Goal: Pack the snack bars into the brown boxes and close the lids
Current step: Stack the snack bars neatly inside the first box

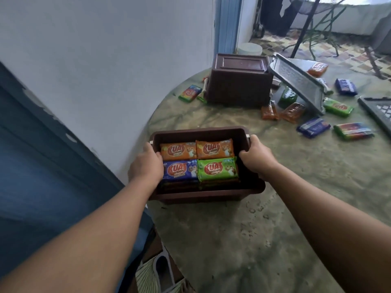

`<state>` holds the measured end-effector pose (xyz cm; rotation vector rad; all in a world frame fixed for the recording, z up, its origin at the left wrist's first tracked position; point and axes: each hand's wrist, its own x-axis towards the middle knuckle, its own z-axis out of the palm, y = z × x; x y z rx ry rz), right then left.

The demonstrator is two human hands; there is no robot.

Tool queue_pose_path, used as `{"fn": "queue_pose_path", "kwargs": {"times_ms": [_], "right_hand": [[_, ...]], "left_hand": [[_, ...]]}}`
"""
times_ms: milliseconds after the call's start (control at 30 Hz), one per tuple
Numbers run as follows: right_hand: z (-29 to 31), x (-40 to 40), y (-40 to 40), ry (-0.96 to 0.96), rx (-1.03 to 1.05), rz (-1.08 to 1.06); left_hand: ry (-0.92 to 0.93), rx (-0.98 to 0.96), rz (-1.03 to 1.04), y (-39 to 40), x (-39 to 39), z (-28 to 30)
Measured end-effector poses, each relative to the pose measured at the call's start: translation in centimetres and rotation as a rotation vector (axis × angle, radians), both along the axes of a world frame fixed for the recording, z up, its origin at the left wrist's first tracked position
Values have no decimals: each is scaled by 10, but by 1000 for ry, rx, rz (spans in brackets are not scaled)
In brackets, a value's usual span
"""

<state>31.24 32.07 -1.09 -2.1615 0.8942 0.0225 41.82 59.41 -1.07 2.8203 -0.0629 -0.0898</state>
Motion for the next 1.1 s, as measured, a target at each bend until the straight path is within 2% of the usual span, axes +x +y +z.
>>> {"fn": "queue_pose_path", "kwargs": {"times_ms": [133, 367, 833, 1100], "right_hand": [[3, -5, -13, -22, 39, 132], [7, -38, -30, -33, 15, 257], [-2, -62, -37, -64, 2, 260], [-4, -71, -55, -64, 6, 387]], "left_hand": [[-5, 35, 127, -4, -38, 0], [25, -51, 269, -11, -102, -7], [33, -60, 284, -15, -134, -10], [13, -110, 425, -31, -185, -10]]}}
